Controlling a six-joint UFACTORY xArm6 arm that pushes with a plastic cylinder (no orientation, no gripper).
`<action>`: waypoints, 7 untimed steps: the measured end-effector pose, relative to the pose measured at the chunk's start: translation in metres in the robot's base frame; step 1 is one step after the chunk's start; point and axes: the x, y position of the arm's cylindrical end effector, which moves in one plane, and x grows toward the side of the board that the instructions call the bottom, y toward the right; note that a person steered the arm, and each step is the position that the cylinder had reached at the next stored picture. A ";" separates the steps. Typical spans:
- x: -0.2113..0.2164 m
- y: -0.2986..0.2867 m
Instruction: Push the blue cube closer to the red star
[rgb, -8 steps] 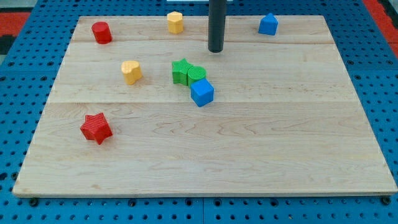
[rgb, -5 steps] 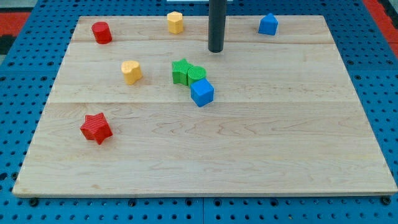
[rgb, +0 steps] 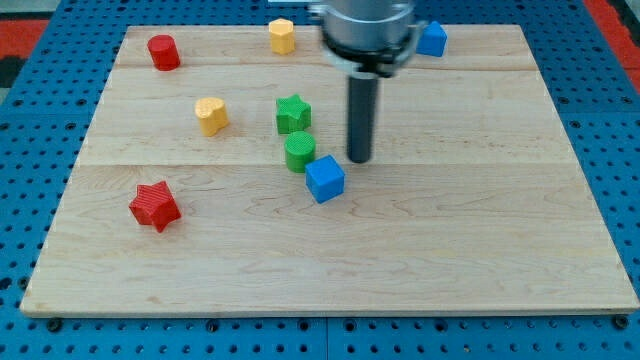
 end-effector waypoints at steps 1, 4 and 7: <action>0.048 -0.040; 0.044 -0.136; 0.044 -0.193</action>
